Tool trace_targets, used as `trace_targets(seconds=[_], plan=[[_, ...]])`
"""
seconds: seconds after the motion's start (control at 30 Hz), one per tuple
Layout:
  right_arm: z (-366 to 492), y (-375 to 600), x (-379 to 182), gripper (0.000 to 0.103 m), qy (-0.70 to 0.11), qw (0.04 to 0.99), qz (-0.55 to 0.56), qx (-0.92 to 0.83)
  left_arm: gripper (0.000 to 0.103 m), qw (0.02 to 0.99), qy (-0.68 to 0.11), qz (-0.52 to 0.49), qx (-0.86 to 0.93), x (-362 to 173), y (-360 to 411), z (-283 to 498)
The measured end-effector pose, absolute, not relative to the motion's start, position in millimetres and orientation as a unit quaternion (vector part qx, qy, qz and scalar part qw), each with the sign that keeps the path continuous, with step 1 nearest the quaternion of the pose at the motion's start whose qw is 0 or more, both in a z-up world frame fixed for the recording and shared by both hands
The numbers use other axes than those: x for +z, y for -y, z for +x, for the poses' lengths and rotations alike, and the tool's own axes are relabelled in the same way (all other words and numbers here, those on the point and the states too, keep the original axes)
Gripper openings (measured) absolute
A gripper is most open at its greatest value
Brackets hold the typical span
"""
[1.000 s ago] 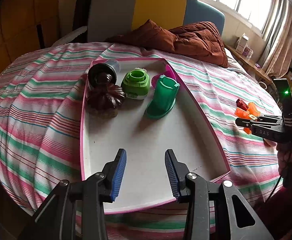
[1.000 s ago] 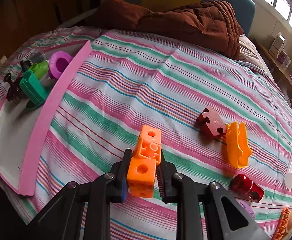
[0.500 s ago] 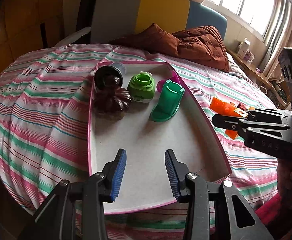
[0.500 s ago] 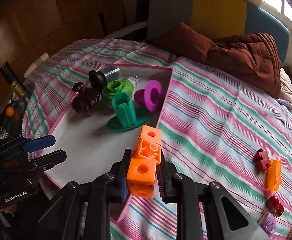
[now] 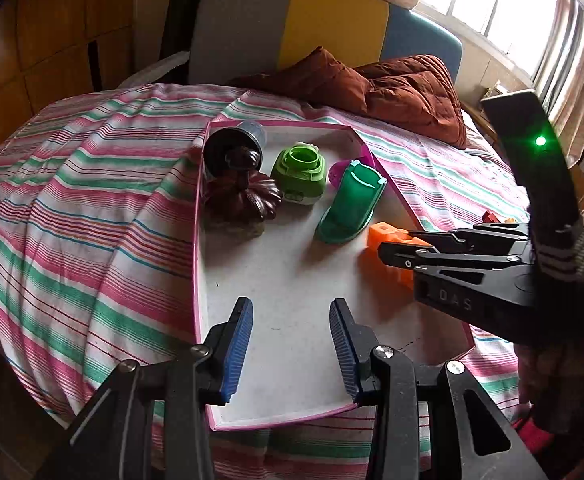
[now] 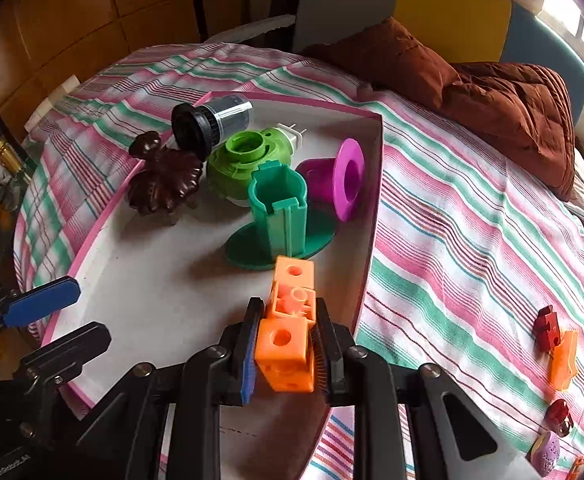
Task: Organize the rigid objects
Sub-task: 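Carry the orange blocks onto the tray and open the right gripper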
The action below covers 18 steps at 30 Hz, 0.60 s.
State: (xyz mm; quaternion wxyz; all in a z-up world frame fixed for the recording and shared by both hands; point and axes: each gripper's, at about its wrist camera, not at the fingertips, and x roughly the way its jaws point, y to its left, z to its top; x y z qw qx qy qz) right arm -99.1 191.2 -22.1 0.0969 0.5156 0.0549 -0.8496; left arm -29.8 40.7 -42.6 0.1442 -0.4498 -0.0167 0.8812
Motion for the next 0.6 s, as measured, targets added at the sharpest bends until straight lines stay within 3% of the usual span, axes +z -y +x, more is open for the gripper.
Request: trace_targets(seconds=[0.43, 0.6], plan=[[-91.2, -201.6, -10.4, 0.036, -0.019, 0.093, 0.487, -0.868, 0.041, 0.140, 0.014, -0.449, 0.882, -42.7, -38.8, -28.4], [-85.3, -209.2, 3.5, 0.036, 0.000, 0.090, 0.470, -0.878, 0.041, 0.140, 0.009, -0.445, 0.885, -40.2, -39.9, -26.3]])
